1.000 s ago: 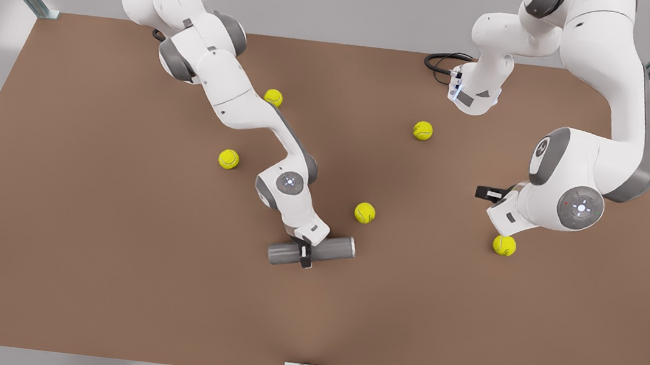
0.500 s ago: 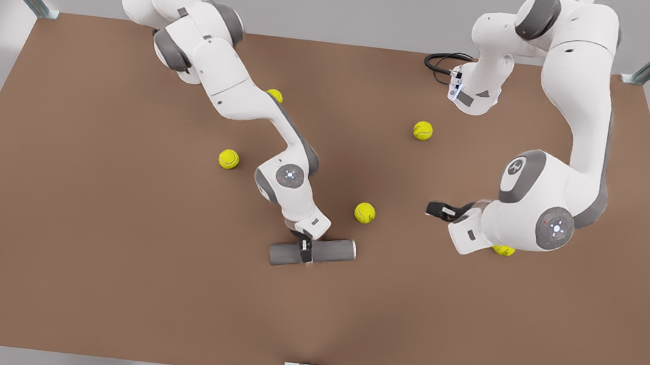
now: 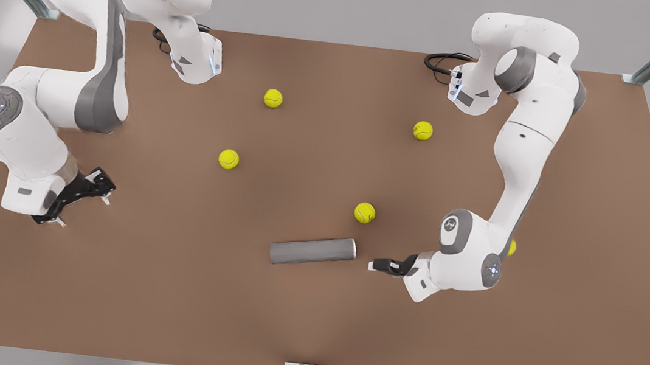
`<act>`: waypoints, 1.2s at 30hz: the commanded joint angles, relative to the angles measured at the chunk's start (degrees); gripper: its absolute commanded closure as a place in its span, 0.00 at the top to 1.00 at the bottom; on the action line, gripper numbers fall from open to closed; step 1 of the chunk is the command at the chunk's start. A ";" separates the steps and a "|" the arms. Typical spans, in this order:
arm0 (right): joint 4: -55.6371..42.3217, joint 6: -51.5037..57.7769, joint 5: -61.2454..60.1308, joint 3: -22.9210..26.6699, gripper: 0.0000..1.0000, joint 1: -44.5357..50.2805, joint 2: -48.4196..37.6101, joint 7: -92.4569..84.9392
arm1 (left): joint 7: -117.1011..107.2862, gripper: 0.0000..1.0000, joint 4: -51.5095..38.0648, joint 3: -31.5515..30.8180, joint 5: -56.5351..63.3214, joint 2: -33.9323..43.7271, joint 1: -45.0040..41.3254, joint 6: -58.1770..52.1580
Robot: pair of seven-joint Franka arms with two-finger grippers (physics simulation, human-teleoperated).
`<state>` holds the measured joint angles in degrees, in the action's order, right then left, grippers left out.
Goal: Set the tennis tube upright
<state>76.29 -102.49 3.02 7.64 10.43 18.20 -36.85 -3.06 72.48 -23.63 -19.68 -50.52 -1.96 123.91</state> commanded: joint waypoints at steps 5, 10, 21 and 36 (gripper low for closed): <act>1.50 16.62 -2.94 0.54 1.00 -1.12 -5.37 31.58 | 0.16 1.00 2.84 -3.17 -6.07 -1.50 -0.15 0.72; 10.99 10.56 -2.94 0.45 1.00 -1.12 -12.84 32.19 | 2.09 1.00 2.49 -3.35 -6.34 -4.32 -0.59 1.60; 15.03 8.01 -2.94 0.45 1.00 -1.12 -14.07 32.19 | 2.10 1.00 3.02 -5.11 -8.71 -7.13 -0.59 1.42; 16.44 6.25 -2.85 0.36 1.00 -0.94 -13.89 32.19 | 2.27 1.00 2.49 -6.95 -9.94 -9.42 -0.50 7.40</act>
<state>92.69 -95.73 0.21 7.95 9.45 4.36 -9.03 -1.06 74.99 -30.50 -29.35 -60.03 -2.47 129.21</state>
